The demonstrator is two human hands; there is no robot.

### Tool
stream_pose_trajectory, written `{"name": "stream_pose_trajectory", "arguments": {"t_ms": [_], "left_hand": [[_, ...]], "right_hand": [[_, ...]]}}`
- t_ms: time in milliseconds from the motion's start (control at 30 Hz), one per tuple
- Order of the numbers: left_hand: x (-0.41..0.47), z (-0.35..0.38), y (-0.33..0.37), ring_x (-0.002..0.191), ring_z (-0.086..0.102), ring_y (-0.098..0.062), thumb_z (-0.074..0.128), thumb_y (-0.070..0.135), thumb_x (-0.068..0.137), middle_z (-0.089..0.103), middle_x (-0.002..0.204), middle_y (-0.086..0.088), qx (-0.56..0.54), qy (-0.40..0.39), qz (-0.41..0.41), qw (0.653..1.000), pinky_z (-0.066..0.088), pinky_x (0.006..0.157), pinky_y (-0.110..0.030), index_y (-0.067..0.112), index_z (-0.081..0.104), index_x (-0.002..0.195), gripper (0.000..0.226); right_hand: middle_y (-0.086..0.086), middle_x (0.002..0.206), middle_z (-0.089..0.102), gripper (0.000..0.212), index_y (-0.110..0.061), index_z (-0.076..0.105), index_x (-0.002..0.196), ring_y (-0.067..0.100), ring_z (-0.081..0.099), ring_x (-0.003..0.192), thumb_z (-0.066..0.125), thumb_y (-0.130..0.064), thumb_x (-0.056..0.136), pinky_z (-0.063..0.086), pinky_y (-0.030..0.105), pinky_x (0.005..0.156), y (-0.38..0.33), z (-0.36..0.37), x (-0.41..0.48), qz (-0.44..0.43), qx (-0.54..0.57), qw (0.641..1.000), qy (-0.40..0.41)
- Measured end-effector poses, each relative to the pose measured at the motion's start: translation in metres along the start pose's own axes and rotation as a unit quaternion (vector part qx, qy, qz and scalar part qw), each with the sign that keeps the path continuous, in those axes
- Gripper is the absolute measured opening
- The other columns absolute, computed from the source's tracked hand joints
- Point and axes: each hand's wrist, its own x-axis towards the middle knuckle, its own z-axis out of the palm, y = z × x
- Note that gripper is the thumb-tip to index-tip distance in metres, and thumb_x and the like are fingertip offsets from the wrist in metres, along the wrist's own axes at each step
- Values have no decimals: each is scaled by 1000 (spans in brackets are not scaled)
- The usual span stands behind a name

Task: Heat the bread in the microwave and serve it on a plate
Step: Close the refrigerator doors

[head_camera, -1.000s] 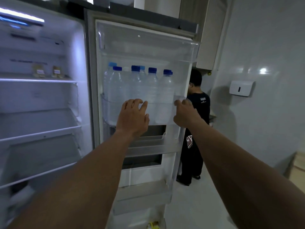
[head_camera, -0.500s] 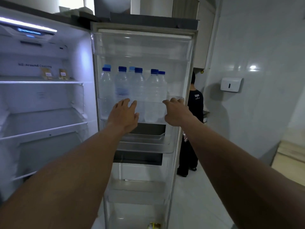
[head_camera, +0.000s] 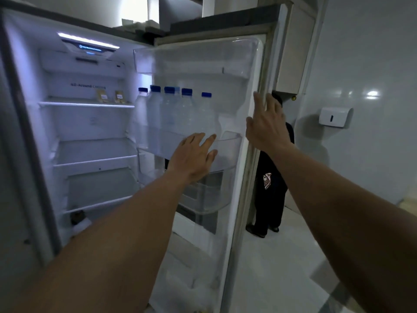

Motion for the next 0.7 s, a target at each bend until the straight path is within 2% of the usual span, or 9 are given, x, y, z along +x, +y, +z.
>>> {"name": "stream_pose_trajectory", "arguments": {"t_ms": [100,167,233,333,433,533,600,700], "left_hand": [[-26,-9,-6,150,21,-30,33,42,106,31,160,-14,3,33,-52,998,16,122,-41,17,29,156,56],[-42,-18,-11,152,16,-30,34,40,106,26,162,-16,2,45,-88,995,13,122,-41,13,28,156,57],[-57,-30,-15,152,13,-31,34,39,107,21,163,-16,5,46,-123,991,11,123,-41,12,26,156,57],[-77,-48,-23,152,13,-31,34,41,106,16,165,-14,20,39,-162,986,14,122,-45,15,21,158,59],[-94,-66,-36,153,11,-31,32,44,106,8,167,-11,30,11,-204,979,14,123,-46,20,14,160,62],[-102,-81,-45,153,9,-30,29,46,106,4,168,-10,42,-19,-235,971,12,123,-46,22,10,160,62],[-103,-87,-45,153,9,-31,28,47,106,2,168,-10,36,-30,-248,968,14,123,-47,24,10,160,62],[-103,-92,-41,153,9,-30,26,48,107,1,168,-10,6,-29,-269,963,14,123,-45,26,9,161,61]], "right_hand": [[26,161,3,73,-16,1,157,43,6,148,44,-28,100,12,56,119,-10,-6,-2,8,39,999,-7],[27,161,-1,77,-17,-3,157,45,8,147,45,-27,99,16,57,118,-21,-7,-5,13,84,996,-32],[26,161,-2,82,-17,-12,156,45,16,146,46,-24,98,26,56,114,-33,-6,-11,28,137,988,-70],[22,159,12,83,-13,-16,155,40,37,134,45,-22,100,37,48,107,-56,-6,-18,36,227,969,-89],[17,159,16,78,-5,-11,155,34,36,134,44,-18,101,32,38,108,-84,-10,-24,55,289,953,-68],[15,159,18,77,-1,-4,156,31,35,136,46,-15,98,32,37,111,-102,-14,-23,62,328,940,-72],[15,152,29,69,1,10,154,29,42,129,46,-10,97,38,39,108,-109,-14,-20,30,331,940,-79],[18,134,48,47,-2,38,141,31,50,118,45,-8,95,44,39,98,-123,-9,-17,-19,319,946,-56]]}}
